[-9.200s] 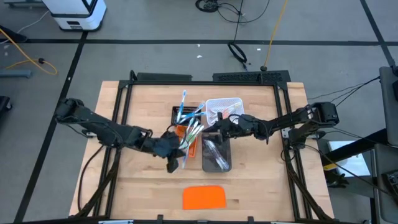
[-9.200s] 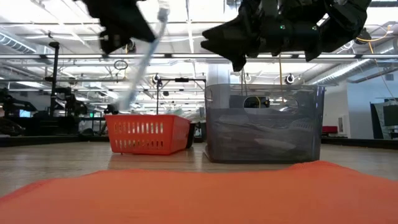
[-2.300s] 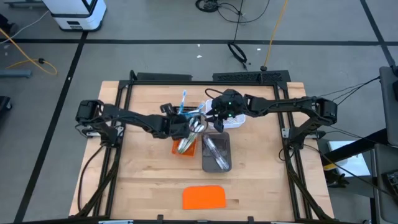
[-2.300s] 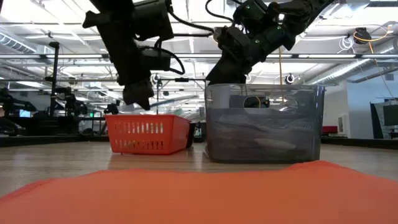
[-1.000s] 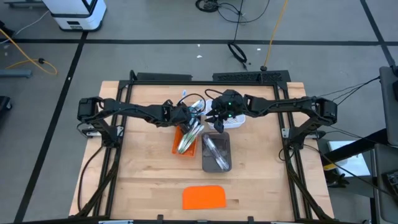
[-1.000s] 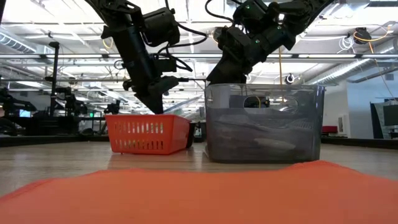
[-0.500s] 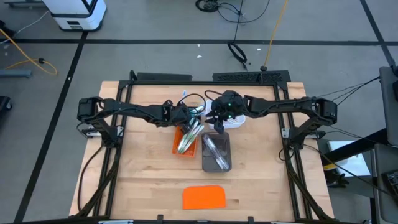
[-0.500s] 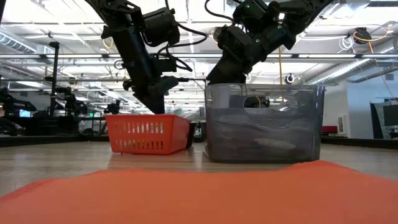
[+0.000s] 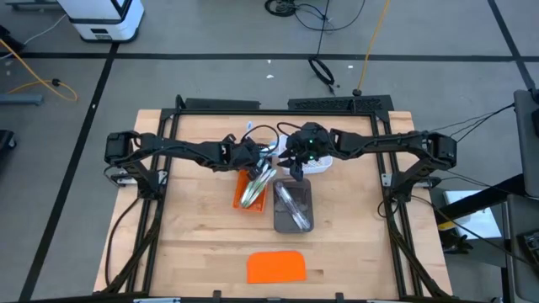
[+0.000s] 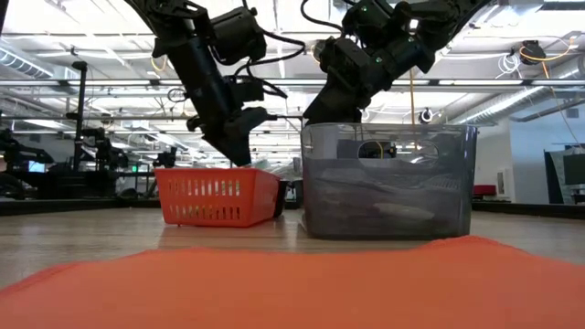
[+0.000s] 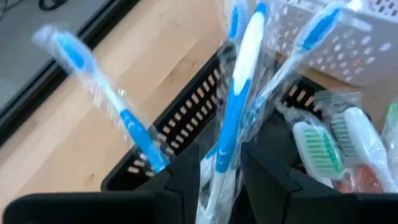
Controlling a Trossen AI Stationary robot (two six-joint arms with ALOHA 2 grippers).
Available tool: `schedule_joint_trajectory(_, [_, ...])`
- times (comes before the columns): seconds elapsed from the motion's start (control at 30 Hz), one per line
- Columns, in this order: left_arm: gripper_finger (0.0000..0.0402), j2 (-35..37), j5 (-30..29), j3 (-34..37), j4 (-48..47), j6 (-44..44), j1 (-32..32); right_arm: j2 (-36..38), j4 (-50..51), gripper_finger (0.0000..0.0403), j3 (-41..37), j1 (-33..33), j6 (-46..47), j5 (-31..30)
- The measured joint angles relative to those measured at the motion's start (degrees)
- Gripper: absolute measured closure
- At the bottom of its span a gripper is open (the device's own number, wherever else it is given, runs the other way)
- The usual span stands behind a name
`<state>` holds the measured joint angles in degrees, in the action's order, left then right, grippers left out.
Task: Pick & Place Toothbrushes
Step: Put the blue toothbrush into the black bin, then return to Home Position
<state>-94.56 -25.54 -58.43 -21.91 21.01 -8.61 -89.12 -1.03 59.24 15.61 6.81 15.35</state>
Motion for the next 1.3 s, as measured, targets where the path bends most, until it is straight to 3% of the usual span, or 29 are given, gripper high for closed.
schedule_joint_trajectory(0.17, [0.0284,1.06,-0.03,0.01,0.36,-4.07,0.23,0.00,0.52,0.0257,0.00,-0.95,0.39,0.88])
schedule_joint_trajectory(0.37, [0.0284,4.89,-0.11,0.00,-1.57,-5.95,2.72,1.61,2.81,0.0265,-0.02,-2.80,-0.15,8.72])
schedule_joint_trajectory(0.57, [0.0284,9.79,-1.94,0.03,-6.66,-9.09,7.41,9.77,2.18,0.0280,-7.04,-5.36,-0.46,7.96])
schedule_joint_trajectory(0.73, [0.0284,14.23,-4.06,1.25,-8.00,-10.42,11.83,22.37,2.18,0.0299,-17.05,-7.88,-0.28,-0.80])
schedule_joint_trajectory(1.0, [0.0284,27.59,-4.51,14.50,-1.98,-10.47,15.22,44.96,-12.91,0.0330,-35.96,-12.12,2.97,-3.61])
schedule_joint_trajectory(1.3, [0.0284,47.63,-1.78,33.55,19.12,-13.71,15.72,63.24,-20.90,0.0373,-52.31,-13.26,0.15,-10.94])
